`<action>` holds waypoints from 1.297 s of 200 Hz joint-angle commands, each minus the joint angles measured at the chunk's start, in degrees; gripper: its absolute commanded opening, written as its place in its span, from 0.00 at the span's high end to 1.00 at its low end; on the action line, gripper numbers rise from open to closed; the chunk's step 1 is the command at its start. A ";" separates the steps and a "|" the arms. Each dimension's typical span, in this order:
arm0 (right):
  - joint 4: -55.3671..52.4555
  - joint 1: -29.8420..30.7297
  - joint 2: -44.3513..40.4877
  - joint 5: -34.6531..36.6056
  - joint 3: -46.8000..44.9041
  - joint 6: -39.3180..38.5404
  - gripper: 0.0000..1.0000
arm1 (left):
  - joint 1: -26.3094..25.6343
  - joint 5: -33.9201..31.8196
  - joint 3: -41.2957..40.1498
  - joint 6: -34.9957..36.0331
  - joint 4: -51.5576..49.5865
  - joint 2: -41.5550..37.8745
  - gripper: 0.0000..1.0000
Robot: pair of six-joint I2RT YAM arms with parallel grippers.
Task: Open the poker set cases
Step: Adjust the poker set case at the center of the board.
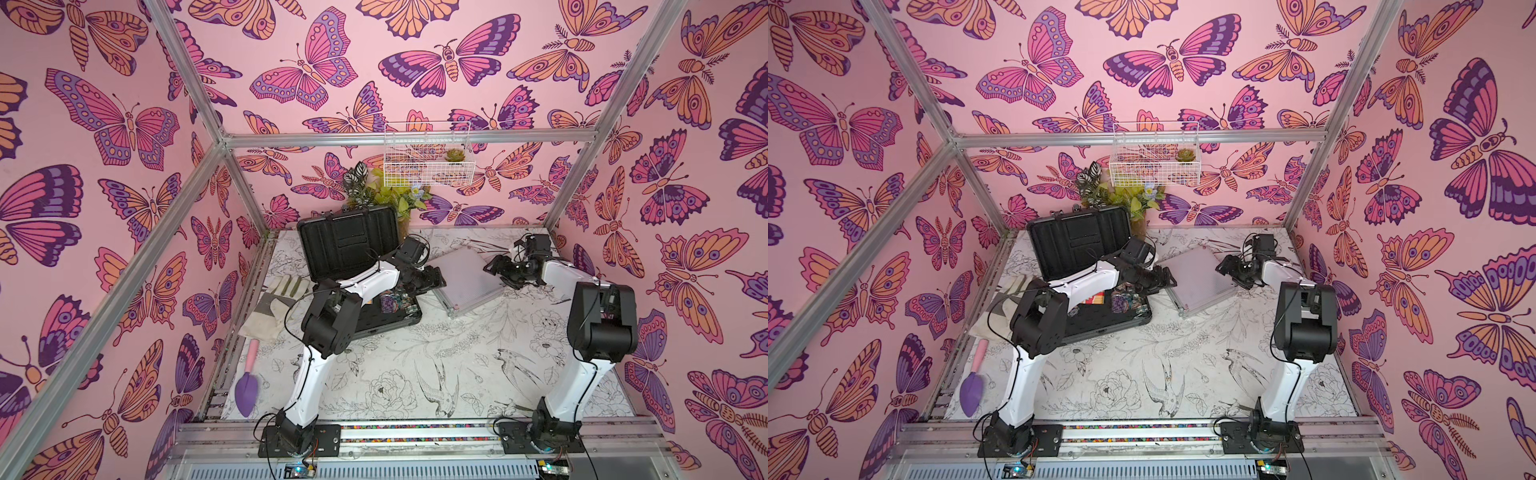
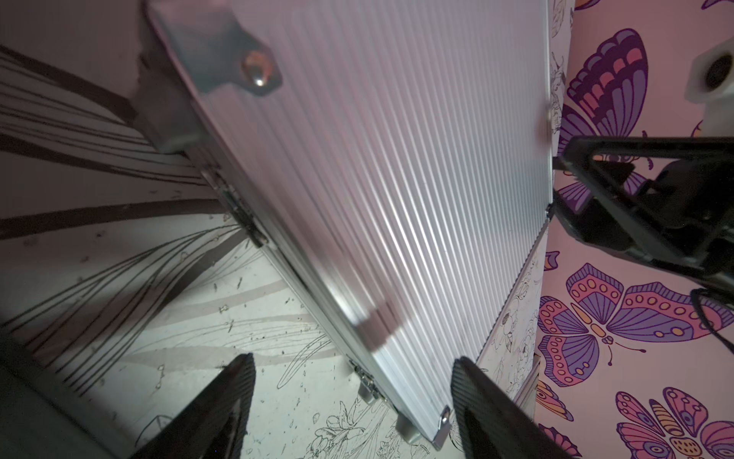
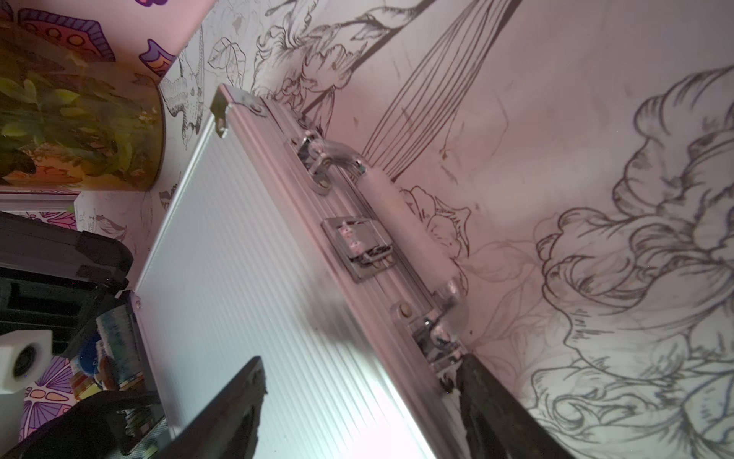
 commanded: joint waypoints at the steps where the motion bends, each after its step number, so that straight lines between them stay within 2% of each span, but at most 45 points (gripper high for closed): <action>1: -0.74 0.38 -1.52 -2.17 -1.74 0.95 0.26 | -0.37 0.98 1.37 -0.09 -0.15 1.58 0.23; 38: 1.50 0.16 -2.48 -1.87 -4.93 2.08 0.35 | -0.66 1.77 2.82 -0.64 0.35 3.21 0.34; 97: 7.68 -0.15 -7.82 -2.07 -13.94 6.74 0.45 | -0.93 3.14 3.43 -2.69 2.79 5.28 0.42; 126: 10.12 -0.15 -11.03 -1.01 -19.18 8.89 0.47 | -1.34 3.63 4.51 -2.42 3.66 6.47 0.41; 166: 12.27 -0.06 -15.95 -3.72 -27.18 11.98 0.49 | -2.00 5.84 8.88 -1.40 3.61 9.68 0.40; 182: 12.42 0.21 -19.26 -4.47 -31.49 13.35 0.49 | -2.30 6.88 10.96 -1.14 3.61 11.21 0.39; 203: 9.62 1.11 -28.21 -4.48 -36.41 14.47 0.49 | -2.58 7.29 13.30 -0.08 3.55 12.35 0.36; 216: 6.00 1.52 -33.30 -3.08 -38.22 14.56 0.45 | -2.49 5.72 14.23 0.49 2.95 12.12 0.33; 230: 0.49 1.52 -38.17 0.68 -38.85 13.86 0.29 | -2.07 2.91 14.04 1.76 2.70 10.93 0.29; 238: -2.40 1.44 -40.43 3.05 -38.52 13.11 0.23 | -1.73 1.07 13.91 2.55 2.52 10.10 0.28; 259: -8.09 1.40 -44.49 9.09 -36.24 11.95 0.18 | -0.49 -1.36 14.32 2.93 2.51 8.53 0.25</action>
